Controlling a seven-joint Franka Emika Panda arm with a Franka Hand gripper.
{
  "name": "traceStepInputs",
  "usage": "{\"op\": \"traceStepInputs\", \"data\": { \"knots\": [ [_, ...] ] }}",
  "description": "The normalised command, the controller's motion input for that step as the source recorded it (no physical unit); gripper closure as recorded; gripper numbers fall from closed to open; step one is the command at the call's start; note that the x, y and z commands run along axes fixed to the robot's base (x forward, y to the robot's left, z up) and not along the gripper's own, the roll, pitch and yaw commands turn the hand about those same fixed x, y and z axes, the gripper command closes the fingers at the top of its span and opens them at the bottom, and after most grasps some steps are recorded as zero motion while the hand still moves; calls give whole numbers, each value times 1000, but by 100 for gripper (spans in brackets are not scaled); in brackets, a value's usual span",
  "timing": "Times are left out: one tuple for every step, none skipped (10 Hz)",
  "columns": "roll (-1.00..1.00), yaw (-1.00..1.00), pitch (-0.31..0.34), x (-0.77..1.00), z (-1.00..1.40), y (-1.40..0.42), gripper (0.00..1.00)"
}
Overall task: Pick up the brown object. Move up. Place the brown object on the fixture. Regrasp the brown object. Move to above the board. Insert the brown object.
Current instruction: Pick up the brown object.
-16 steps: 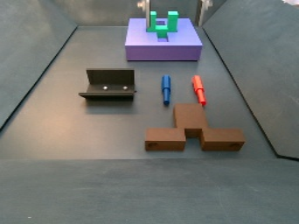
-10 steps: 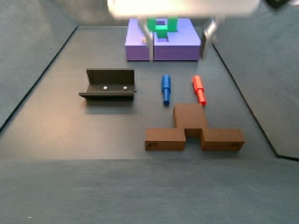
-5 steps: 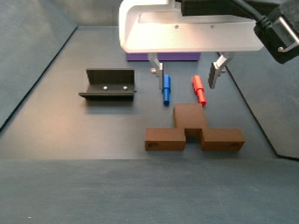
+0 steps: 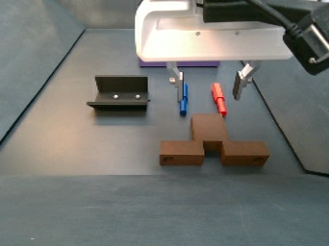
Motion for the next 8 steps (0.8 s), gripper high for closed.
{"op": "traceStepInputs", "data": {
  "knots": [
    [-13,-97,-19,-9,-137,66,0],
    [-16,-86,-14,0,-149,54,0],
    [-23,-71,-17,0,-140,46,0],
    [-26,-66,-16,0,-143,43,0],
    [-26,-66,-14,0,-134,40,0],
    [-36,-60,-14,0,-129,37,0],
    [-36,-63,-14,0,-120,29,0],
    [-39,-63,-17,0,-111,29,0]
  ]
}}
